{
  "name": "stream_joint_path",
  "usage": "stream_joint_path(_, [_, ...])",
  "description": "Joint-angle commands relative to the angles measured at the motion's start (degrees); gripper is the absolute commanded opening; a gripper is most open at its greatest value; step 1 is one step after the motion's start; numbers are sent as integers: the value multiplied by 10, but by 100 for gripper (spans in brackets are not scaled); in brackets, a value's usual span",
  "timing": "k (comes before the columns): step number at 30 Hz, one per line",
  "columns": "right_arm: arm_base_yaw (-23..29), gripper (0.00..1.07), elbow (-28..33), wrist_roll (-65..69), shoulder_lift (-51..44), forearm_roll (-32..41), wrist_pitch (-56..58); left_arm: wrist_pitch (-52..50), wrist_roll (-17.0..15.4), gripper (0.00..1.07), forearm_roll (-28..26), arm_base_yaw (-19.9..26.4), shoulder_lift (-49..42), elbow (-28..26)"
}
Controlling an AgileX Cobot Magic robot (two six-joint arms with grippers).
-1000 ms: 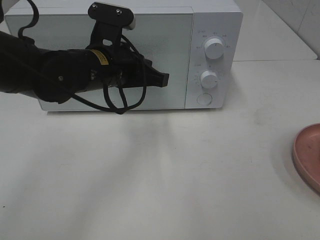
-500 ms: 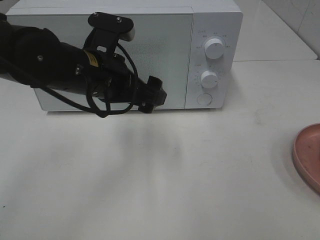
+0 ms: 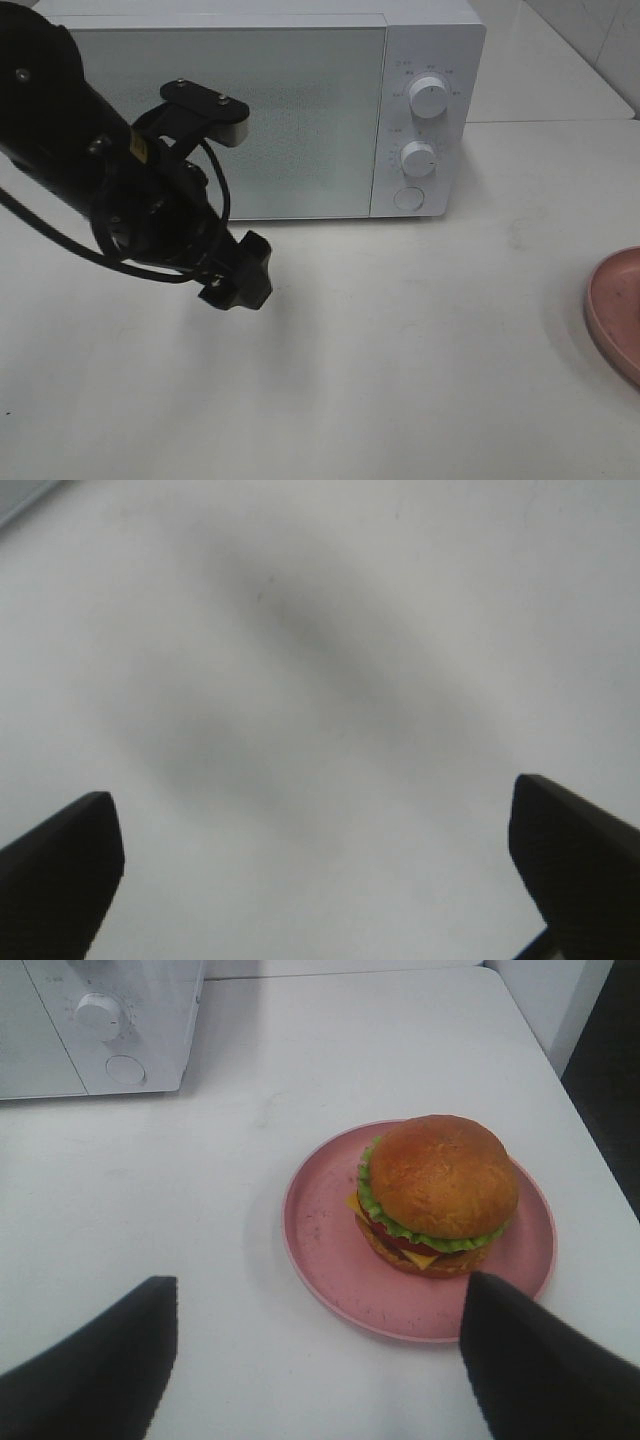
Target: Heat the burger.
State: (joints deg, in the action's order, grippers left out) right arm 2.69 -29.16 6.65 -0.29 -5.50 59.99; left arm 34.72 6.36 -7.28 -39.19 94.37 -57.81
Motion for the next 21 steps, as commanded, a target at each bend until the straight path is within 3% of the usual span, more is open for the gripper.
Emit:
stream_joint_path(1, [-3,75,0,-4,-15,0,-5,68,-15,101,7,25,-18,3])
stream_joint_path(8, [-3,75,0,-4,-15,0,-5,167,-25,101,7,106,-42,3])
stream_joint_path(10, [-3,75,0,-4,-15,0,-5,215,-25,101,9,169,-62,3])
stream_joint_path(11, [-3,75,0,-4,-15,0,-5,215,-25,101,9,169,-62,3])
stream_joint_path(16, [-3,75,0,-4,-15,0,-5,283,-24,100,23,262,-104,3])
stream_joint_path(19, [-3,75,0,-4,-15,0,-5,291,-24,100,25,274,-111,3])
stream_joint_path(21, [-3,75,0,-4,-15,0,-5,321,-25,100,31,328,-154,13])
